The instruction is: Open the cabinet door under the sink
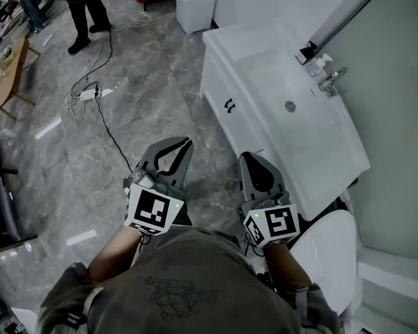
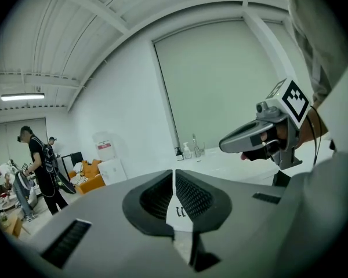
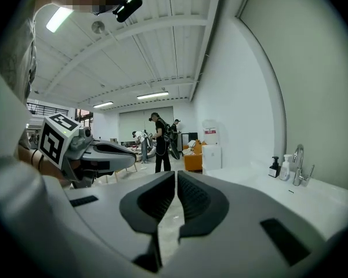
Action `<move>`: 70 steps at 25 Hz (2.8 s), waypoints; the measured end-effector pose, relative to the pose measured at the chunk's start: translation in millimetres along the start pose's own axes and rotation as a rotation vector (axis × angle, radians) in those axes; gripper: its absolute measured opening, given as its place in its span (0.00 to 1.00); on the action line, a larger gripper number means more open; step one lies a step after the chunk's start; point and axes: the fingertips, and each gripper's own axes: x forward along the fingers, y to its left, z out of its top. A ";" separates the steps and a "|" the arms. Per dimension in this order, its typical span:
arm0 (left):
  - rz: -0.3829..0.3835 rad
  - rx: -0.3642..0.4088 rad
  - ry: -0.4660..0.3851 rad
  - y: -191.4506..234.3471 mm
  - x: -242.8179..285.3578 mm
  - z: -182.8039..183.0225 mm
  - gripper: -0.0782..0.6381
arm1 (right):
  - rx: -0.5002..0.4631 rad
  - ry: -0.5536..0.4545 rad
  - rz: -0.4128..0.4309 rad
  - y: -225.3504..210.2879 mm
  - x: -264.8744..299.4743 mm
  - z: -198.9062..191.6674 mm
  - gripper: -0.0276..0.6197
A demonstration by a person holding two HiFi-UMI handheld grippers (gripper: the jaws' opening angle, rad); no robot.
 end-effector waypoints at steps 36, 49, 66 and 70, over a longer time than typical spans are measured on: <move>-0.319 -0.042 0.109 85.7 244.8 -166.6 0.15 | 0.260 0.293 -0.318 -135.5 246.6 -200.1 0.22; -0.324 -0.071 0.219 63.8 327.1 -261.9 0.15 | 0.351 0.427 -0.470 -206.8 306.3 -348.4 0.21; -0.306 -0.156 0.271 46.6 392.1 -348.7 0.15 | 0.454 0.519 -0.580 -268.7 352.0 -452.9 0.21; -0.296 -0.183 0.283 44.3 388.5 -360.1 0.15 | 0.516 0.464 -0.621 -273.8 361.2 -452.5 0.20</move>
